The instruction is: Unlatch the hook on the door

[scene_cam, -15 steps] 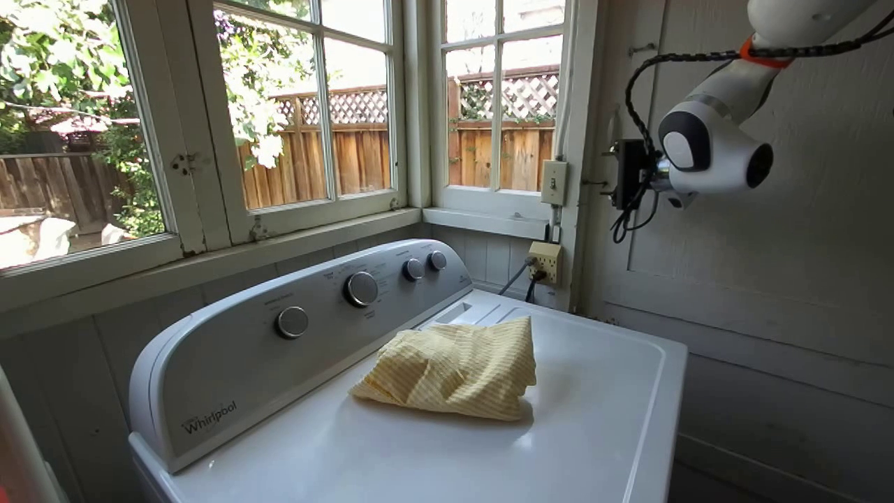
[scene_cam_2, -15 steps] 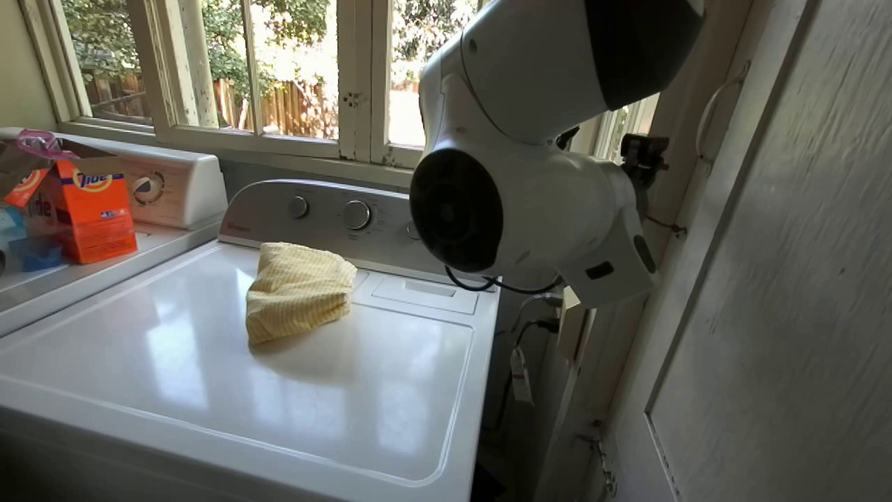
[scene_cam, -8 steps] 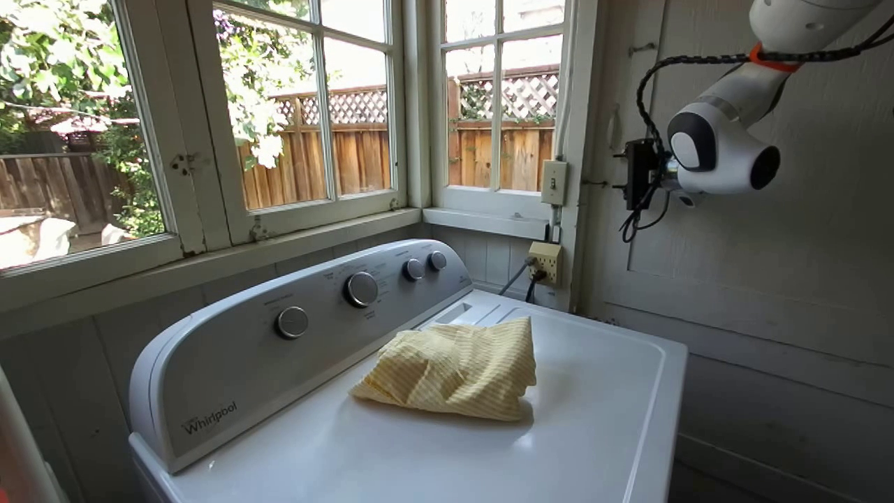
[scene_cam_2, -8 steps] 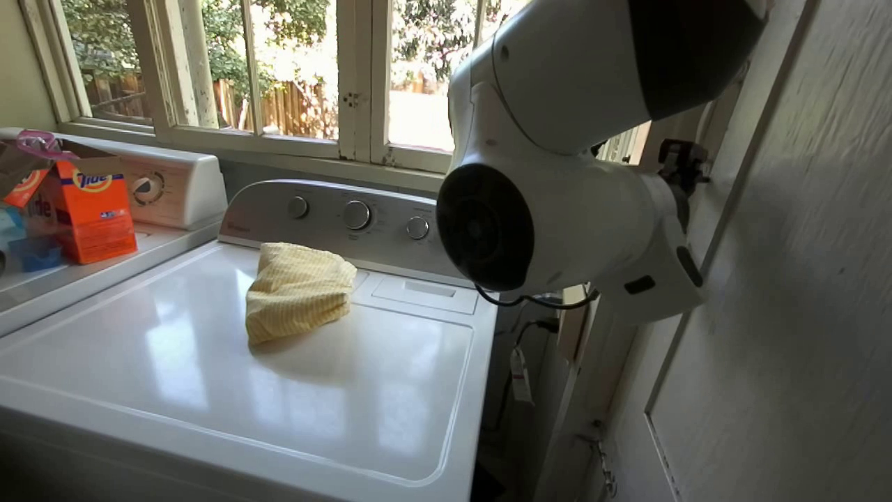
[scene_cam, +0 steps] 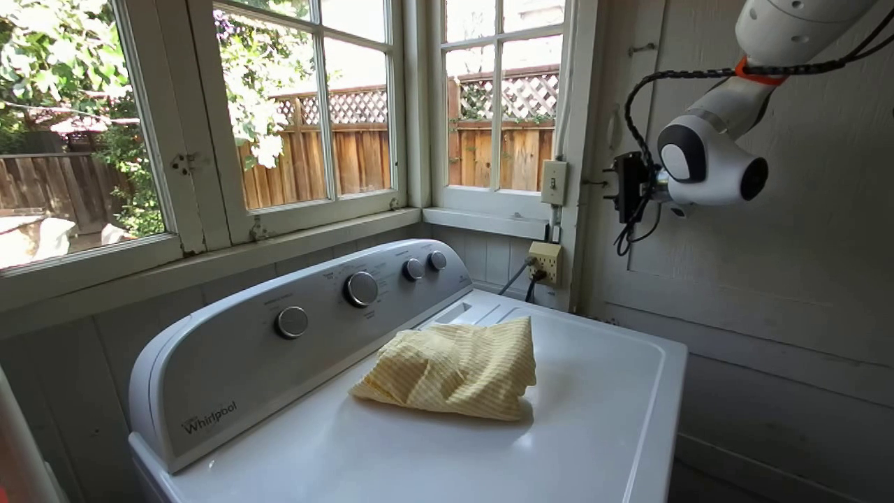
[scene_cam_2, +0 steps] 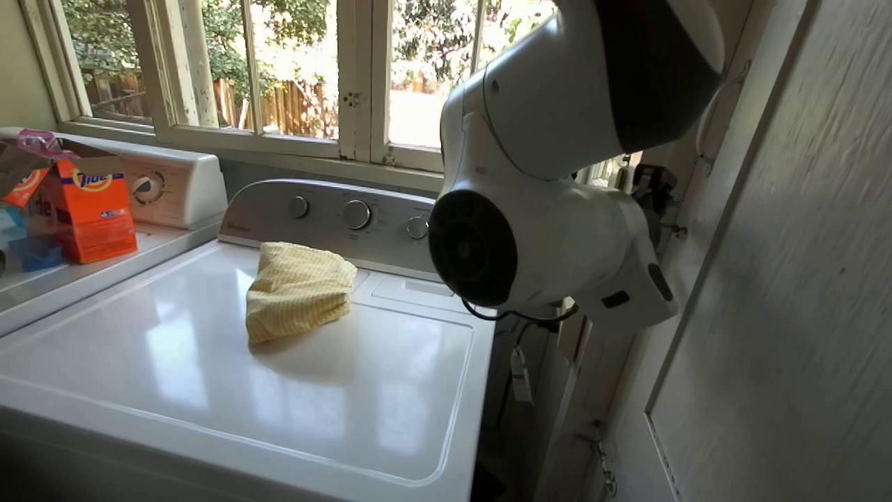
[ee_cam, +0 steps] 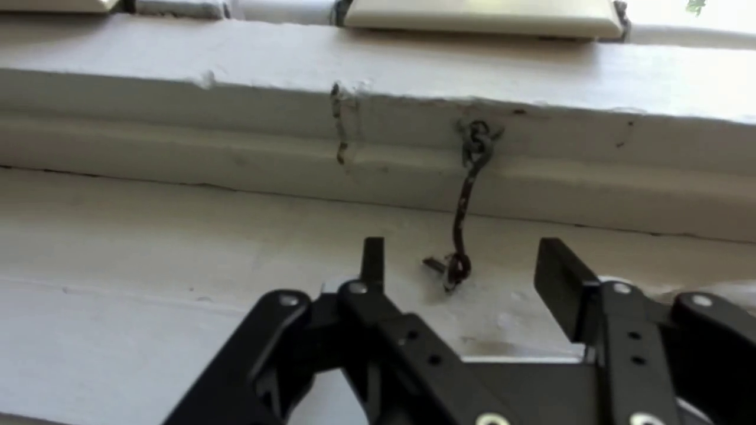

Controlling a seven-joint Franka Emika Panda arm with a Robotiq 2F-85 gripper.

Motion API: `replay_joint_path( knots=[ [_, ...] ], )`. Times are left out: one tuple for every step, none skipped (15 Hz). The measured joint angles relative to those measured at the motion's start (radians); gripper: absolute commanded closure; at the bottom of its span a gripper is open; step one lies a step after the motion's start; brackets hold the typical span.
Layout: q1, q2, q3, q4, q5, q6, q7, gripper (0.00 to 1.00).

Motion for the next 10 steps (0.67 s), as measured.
replay_joint_path(
  knots=[
    [0.001,0.004,0.004,-0.002,0.0,0.0,0.0,0.36],
    [0.002,0.006,0.008,-0.002,0.0,0.0,0.0,0.4],
    [0.004,0.007,0.011,-0.002,0.0,0.0,0.0,0.41],
    [0.004,0.007,0.014,-0.002,0.0,0.0,0.0,0.47],
    [0.005,0.007,0.016,-0.002,0.0,0.0,0.0,0.45],
    [0.005,0.007,0.018,-0.001,0.0,-0.001,0.0,0.49],
    [0.005,0.008,0.019,0.0,0.0,-0.005,0.0,0.52],
    [0.005,0.008,0.019,0.001,0.0,-0.012,0.0,0.53],
    [0.004,0.008,0.019,0.002,0.0,-0.017,0.0,0.61],
    [0.004,0.008,0.019,0.003,0.0,-0.021,0.0,0.6]
  ],
)
